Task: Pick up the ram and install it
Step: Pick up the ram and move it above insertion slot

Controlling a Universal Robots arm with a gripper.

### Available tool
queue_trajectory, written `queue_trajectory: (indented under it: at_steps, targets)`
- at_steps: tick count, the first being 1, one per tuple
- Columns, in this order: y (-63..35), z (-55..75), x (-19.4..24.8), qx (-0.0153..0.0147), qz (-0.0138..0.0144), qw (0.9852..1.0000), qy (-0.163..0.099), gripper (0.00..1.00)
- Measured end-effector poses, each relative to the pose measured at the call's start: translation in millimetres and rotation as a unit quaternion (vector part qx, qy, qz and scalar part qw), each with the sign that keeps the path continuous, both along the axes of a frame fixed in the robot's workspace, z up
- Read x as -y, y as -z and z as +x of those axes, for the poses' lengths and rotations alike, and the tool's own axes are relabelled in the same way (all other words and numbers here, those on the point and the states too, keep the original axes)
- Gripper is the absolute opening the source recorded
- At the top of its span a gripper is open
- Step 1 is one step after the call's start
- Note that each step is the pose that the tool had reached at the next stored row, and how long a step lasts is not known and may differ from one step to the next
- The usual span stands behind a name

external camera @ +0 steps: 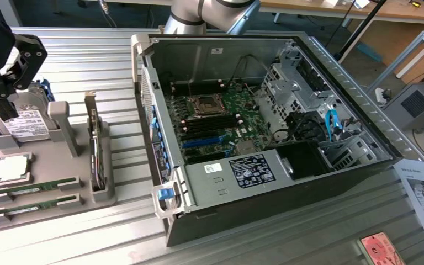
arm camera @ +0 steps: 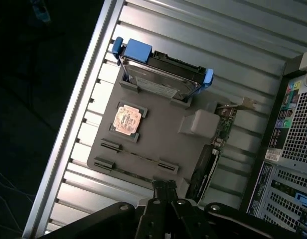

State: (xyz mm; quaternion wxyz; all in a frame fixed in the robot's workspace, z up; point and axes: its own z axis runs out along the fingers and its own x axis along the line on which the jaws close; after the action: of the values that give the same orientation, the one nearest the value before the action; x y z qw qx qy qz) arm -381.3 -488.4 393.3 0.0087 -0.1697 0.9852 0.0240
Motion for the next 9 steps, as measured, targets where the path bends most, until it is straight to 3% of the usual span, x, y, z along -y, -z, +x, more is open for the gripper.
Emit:
queue_trajectory:
  at_steps: [6, 9]
  targets:
    - [0.0, 0.0, 0.0, 0.0000, 0.0000, 0.9996, -0.027, 0.11]
    - [0.0, 0.0, 0.0, 0.0000, 0.0000, 0.9987, -0.050, 0.11]
